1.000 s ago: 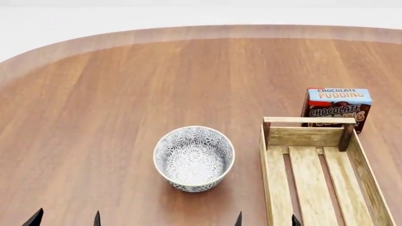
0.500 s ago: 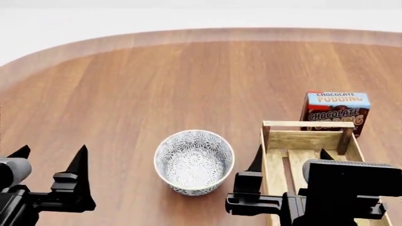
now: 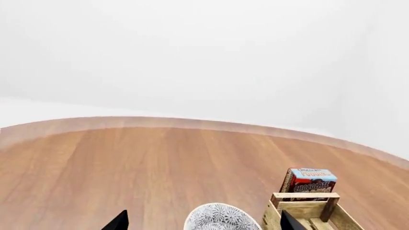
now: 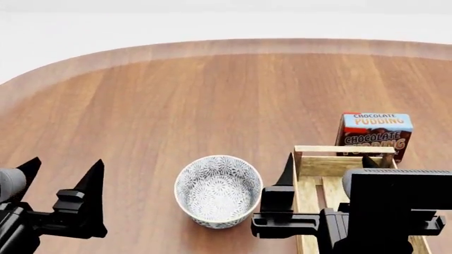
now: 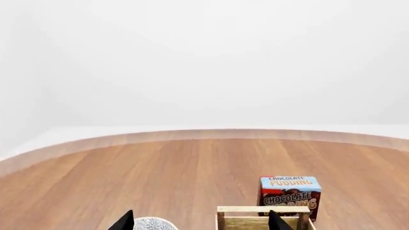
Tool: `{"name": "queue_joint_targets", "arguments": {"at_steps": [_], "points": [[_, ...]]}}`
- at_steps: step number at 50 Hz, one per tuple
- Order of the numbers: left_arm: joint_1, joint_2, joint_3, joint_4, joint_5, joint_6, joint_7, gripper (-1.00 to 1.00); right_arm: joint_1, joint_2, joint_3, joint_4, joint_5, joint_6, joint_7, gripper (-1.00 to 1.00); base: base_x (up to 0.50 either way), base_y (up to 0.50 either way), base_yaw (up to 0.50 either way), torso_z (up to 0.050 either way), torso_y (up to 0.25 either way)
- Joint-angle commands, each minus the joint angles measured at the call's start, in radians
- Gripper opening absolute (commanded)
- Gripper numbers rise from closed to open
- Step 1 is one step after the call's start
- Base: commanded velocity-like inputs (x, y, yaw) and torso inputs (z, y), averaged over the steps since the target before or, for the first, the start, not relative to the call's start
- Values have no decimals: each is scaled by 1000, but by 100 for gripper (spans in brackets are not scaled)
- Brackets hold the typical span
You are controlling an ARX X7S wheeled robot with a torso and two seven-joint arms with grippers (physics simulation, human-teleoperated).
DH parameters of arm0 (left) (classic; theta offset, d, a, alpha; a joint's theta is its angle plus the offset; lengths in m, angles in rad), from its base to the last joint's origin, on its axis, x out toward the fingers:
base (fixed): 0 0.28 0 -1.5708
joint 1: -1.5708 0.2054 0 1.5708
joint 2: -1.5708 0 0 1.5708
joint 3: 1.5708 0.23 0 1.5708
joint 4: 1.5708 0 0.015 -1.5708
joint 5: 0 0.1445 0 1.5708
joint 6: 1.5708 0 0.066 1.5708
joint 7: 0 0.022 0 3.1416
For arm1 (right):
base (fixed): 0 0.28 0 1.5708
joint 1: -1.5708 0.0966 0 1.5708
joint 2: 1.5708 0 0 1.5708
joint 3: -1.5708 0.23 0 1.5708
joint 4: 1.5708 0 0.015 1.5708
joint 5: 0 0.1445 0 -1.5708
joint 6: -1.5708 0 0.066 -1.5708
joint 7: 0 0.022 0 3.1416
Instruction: Pick up the bowl on the left and put it in the tray.
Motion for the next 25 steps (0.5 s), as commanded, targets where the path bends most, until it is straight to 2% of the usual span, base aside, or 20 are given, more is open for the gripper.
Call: {"name": "queue_joint_targets", "arguments": {"at_steps": [1, 6, 8, 11, 25], "points": [[-8, -2, -9, -9, -19, -22, -18, 100, 4, 8, 0, -1, 10, 8, 4, 100, 0, 0, 0, 50, 0], [1, -2, -3, -27, -6, 1, -11, 100, -7, 11, -8, 6, 1, -11, 2, 100, 0, 0, 0, 10, 0], [-1, 14, -42, -53, -65, -15, 1, 100, -15, 13, -12, 7, -3, -23, 0, 100, 0, 0, 0, 0, 0], [11, 9, -26, -52, -31, 20, 7, 100, -20, 14, -13, 9, -3, -31, -2, 100, 0, 0, 0, 0, 0], [15, -17, 5, -42, 6, 46, 5, 100, -30, 20, -16, 12, -9, -51, 4, 100, 0, 0, 0, 0, -250]]}}
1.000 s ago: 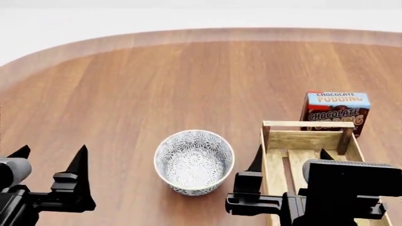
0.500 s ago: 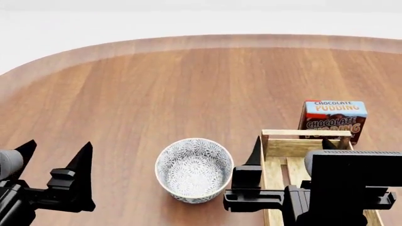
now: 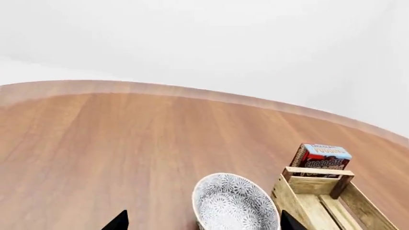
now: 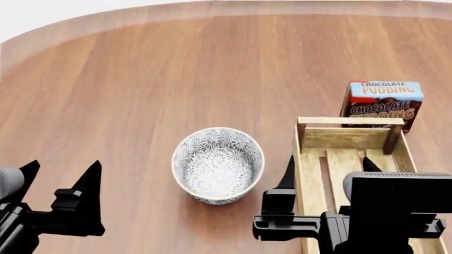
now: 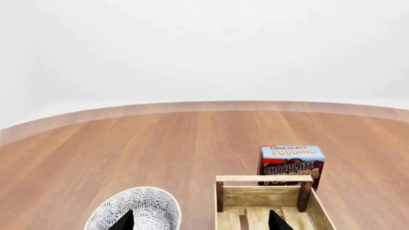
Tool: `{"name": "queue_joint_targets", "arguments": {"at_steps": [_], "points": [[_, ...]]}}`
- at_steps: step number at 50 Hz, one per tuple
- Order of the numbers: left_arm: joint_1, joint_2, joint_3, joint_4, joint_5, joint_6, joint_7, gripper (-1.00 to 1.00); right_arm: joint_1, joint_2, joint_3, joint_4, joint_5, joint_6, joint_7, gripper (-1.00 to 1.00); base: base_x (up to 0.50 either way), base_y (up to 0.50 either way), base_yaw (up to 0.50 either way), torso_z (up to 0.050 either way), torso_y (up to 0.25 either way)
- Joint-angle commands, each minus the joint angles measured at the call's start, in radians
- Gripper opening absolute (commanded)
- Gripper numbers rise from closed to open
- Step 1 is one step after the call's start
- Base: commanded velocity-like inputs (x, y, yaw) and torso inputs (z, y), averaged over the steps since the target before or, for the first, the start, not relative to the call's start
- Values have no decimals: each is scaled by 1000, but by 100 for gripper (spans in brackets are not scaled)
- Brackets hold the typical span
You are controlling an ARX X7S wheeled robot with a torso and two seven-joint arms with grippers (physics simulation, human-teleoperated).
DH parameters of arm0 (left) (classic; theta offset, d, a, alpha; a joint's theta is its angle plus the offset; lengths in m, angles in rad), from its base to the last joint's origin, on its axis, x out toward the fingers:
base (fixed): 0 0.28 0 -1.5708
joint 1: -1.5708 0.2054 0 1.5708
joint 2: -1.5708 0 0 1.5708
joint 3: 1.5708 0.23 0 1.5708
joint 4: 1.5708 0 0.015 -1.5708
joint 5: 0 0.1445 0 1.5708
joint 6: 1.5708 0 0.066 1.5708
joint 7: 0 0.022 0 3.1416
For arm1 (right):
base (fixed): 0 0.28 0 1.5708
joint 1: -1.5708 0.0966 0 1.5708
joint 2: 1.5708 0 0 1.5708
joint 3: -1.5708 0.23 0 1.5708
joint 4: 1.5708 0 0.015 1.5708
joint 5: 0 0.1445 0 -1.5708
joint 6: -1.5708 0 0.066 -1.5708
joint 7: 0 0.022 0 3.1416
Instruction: Pick up the bowl on the left and put it in the tray.
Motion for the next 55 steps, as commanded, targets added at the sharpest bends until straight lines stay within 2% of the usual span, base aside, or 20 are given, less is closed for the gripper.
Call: {"name": "queue_joint_targets", "arguments": {"at_steps": [1, 37, 41, 45, 53, 55], "points": [[6, -11, 10, -2, 12, 19, 1, 100, -8, 8, -7, 0, -5, -17, 3, 100, 0, 0, 0, 0, -250], [34, -23, 32, -35, 31, 69, 2, 100, -23, 29, -41, 40, 6, -51, -23, 100, 0, 0, 0, 0, -250], [49, -29, 41, -40, 47, 83, 3, 100, 13, 39, -50, 66, -2, -65, -39, 100, 0, 0, 0, 0, -52], [74, -32, 51, -58, 70, 113, 16, 100, 83, 88, -133, 116, -50, -87, -84, 100, 0, 0, 0, 0, 0], [114, -36, 65, -90, 92, 148, 34, 100, 341, 198, -511, 342, -314, -217, -217, 100, 0, 0, 0, 0, 0], [117, -36, 64, -98, 93, 152, 35, 100, 384, 197, -549, 382, -330, -226, -246, 100, 0, 0, 0, 0, 0]]}}
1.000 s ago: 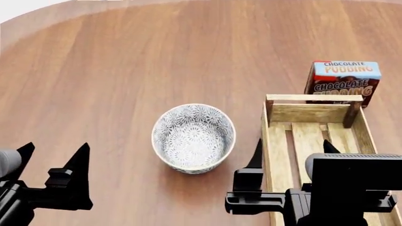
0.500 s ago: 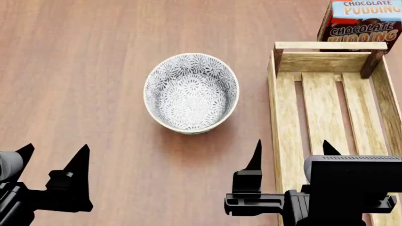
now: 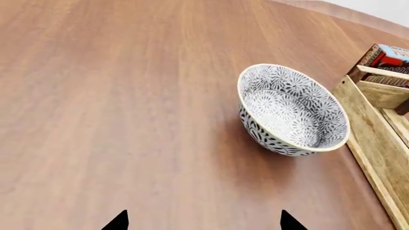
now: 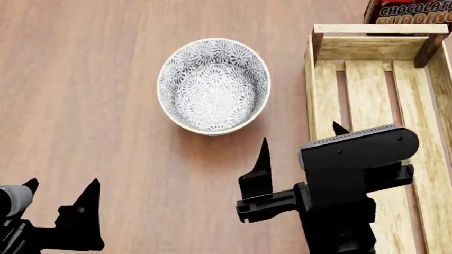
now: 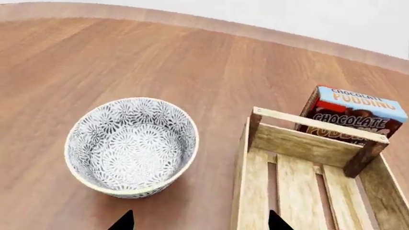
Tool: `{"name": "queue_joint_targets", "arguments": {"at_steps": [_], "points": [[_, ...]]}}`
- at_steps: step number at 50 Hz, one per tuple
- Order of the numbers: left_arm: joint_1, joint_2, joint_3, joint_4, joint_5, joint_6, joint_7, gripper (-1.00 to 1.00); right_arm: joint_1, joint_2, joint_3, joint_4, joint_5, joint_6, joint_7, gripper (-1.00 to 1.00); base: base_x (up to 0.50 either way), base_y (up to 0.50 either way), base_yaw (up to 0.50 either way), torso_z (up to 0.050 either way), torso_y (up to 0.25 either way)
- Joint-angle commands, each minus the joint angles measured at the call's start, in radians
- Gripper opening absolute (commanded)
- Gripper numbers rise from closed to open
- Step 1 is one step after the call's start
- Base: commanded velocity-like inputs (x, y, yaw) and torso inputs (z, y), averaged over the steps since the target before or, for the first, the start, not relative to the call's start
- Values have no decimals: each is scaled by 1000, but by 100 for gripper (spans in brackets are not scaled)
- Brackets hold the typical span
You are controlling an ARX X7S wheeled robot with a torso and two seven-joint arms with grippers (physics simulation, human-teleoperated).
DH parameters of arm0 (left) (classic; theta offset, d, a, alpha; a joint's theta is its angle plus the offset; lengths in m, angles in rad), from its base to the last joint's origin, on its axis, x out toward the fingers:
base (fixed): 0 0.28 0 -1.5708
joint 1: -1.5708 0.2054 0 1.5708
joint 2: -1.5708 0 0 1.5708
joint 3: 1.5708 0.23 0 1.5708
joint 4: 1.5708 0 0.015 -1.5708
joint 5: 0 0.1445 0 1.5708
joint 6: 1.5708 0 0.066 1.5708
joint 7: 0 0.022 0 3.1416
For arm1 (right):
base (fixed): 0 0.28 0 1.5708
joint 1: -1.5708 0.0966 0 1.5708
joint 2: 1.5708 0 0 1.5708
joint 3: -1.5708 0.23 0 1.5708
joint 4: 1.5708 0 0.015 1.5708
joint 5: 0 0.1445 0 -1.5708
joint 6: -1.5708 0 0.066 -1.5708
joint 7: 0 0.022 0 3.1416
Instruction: Pick up the bowl on the left and put it in the tray.
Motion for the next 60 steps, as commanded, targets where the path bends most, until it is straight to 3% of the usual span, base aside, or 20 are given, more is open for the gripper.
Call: {"name": "queue_joint_targets", "arguments": {"at_steps": [1, 11, 22, 35, 59, 60], "points": [[38, -4, 10, -41, 23, 39, 16, 100, 246, 85, -321, 219, -198, -105, -153, 100, 0, 0, 0, 0, 0], [54, -15, 24, -57, 34, 57, 30, 100, 429, 100, -605, 444, -339, -215, -363, 100, 0, 0, 0, 0, 0], [55, -19, 29, -52, 31, 59, 27, 100, 525, 72, -740, 577, -387, -273, -499, 100, 0, 0, 0, 0, 0], [67, -24, 34, -65, 29, 72, 35, 100, 597, 21, -836, 788, -461, -392, -547, 100, 0, 0, 0, 0, 0], [75, -28, 37, -117, 34, 105, 49, 100, 693, -248, -889, 1559, -496, -846, -519, 100, 0, 0, 0, 0, 0], [74, -29, 36, -117, 32, 103, 48, 100, 693, -251, -887, 1567, -494, -850, -515, -100, 0, 0, 0, 0, 0]]}}
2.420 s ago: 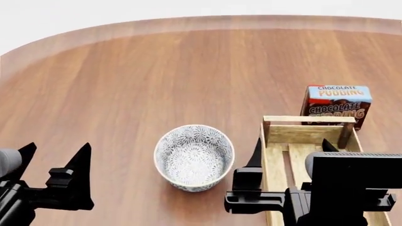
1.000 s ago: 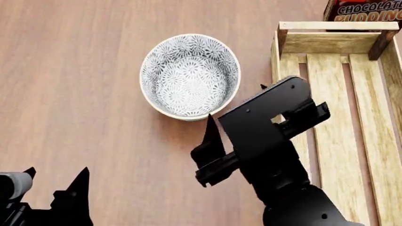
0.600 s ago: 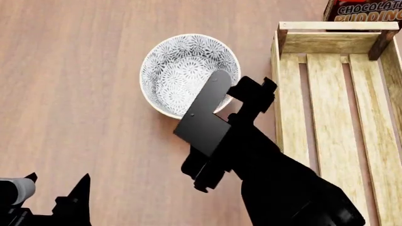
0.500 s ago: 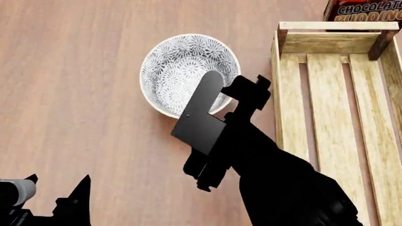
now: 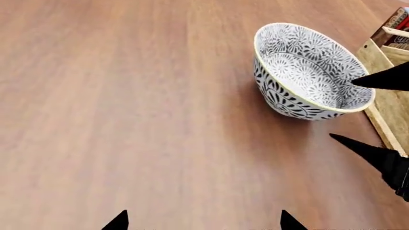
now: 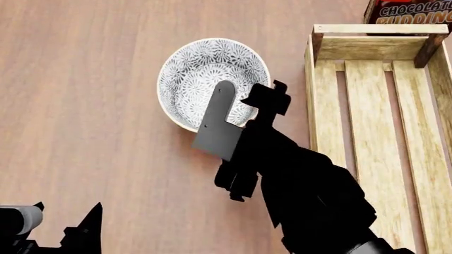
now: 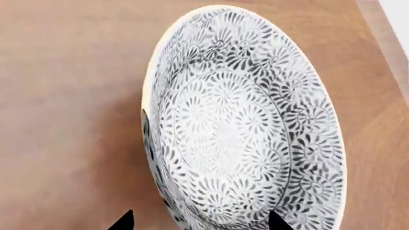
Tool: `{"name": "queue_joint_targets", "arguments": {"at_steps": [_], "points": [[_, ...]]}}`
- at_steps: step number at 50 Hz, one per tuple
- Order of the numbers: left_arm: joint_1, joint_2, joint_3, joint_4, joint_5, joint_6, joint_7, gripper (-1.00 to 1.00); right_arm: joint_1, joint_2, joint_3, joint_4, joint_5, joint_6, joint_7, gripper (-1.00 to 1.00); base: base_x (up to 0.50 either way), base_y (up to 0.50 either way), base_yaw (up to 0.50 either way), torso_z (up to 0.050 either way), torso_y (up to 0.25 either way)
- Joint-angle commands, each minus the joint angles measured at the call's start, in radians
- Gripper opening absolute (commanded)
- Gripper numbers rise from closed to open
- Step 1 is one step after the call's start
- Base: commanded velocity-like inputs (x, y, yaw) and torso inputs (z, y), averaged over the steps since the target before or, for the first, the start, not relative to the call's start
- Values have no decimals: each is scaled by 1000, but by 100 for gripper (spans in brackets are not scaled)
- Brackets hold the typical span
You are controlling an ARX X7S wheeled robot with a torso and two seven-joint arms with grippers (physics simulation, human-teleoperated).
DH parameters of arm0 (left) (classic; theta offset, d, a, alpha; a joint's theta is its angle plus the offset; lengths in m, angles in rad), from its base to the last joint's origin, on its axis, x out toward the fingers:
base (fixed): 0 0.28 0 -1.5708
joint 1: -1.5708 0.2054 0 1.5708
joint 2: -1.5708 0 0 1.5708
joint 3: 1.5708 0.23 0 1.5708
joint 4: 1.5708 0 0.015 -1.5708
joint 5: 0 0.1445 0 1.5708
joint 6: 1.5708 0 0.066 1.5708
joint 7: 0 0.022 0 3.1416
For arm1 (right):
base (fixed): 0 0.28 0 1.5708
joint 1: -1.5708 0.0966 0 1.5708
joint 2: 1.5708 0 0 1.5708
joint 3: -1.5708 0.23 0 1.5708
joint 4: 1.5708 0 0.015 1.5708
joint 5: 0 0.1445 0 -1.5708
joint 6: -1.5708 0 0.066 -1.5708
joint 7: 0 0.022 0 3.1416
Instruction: Pick up the bowl on the left and put it in the tray.
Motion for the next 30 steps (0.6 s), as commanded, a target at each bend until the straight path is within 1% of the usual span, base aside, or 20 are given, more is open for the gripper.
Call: {"name": "queue_joint_targets", "arguments": {"at_steps": [1, 13, 17, 18, 25, 30], "points": [[3, -3, -2, -14, -2, 9, 1, 100, 24, -93, -15, 269, -9, -171, 24, -100, 0, 0, 0, 0, 0], [10, -2, 4, -14, -5, 17, 1, 100, -10, -8, -5, 66, -11, -68, 42, -100, 0, 0, 0, 0, 0], [11, -3, 11, -7, -3, 15, -2, 100, -3, 42, 5, -65, -13, 8, 39, -100, 0, 0, 0, 0, 0], [12, -2, 12, -5, -4, 16, -3, 100, 4, 65, 13, -132, -9, 47, 33, -100, 0, 0, 0, 0, 0], [15, -3, 14, 6, -12, 12, -6, 100, 35, 169, 48, -405, 13, 228, -13, -100, 0, 0, 0, 0, 0], [15, -4, 14, 3, -16, 13, -7, 100, 66, 231, 68, -541, 12, 318, -32, -100, 0, 0, 0, 0, 0]]}}
